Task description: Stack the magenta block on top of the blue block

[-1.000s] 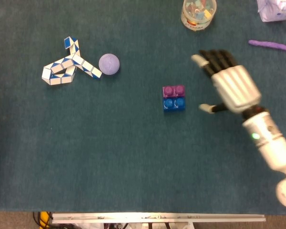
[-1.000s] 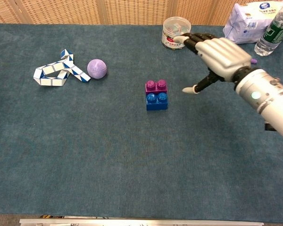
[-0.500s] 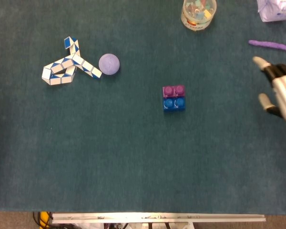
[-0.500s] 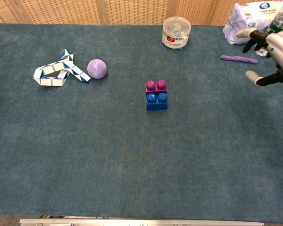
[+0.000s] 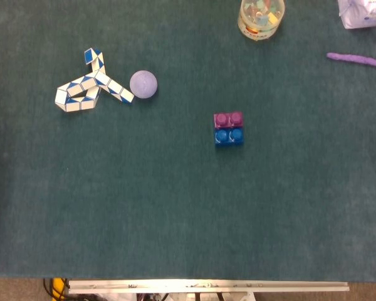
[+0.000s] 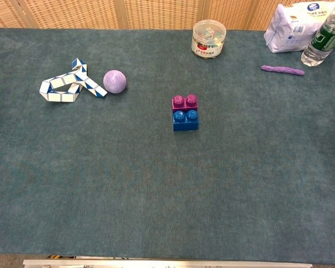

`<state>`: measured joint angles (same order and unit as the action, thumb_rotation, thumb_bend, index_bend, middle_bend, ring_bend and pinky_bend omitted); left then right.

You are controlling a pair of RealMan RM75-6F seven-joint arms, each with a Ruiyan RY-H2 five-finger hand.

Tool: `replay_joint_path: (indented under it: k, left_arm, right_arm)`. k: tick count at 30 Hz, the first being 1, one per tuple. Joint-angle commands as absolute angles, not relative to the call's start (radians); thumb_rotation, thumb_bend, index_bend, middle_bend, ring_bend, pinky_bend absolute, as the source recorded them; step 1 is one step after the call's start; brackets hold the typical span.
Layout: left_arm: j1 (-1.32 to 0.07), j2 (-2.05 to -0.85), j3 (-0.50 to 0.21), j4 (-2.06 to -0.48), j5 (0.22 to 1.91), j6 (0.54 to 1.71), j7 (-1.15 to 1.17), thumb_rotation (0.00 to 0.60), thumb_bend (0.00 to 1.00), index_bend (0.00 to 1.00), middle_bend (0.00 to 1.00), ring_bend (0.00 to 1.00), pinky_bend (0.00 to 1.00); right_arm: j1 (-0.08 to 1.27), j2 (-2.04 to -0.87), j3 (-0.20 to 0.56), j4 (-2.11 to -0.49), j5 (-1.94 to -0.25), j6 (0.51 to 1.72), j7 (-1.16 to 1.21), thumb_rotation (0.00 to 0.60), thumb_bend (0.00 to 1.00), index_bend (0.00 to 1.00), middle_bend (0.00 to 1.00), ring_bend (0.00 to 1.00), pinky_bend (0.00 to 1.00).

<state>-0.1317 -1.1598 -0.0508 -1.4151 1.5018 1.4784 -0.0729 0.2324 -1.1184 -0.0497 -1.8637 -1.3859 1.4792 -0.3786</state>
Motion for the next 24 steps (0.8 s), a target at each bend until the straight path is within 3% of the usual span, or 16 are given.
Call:
replay_joint_path:
  k: [1,24]
  left_arm:
    - [-0.131,-1.16,-0.048,-1.418,1.502,1.475,-0.068,0.6,0.15,0.22,0.17,0.17,0.16]
    - [-0.12,-1.148,-0.038,-1.47,1.503,1.475,-0.013,0.6,0.15,0.22,0.17,0.17,0.16]
  right_arm:
    - [0.222,-1.109,-0.052,-1.863,-1.395,1.48,-0.368,0.6,0.33,0.2,0.37,0.31,0.44]
    - [0.216,-1.105,-0.008,-1.838,-1.431,1.413,-0.309,0.6,0.32,0.21,0.37,0.31,0.44]
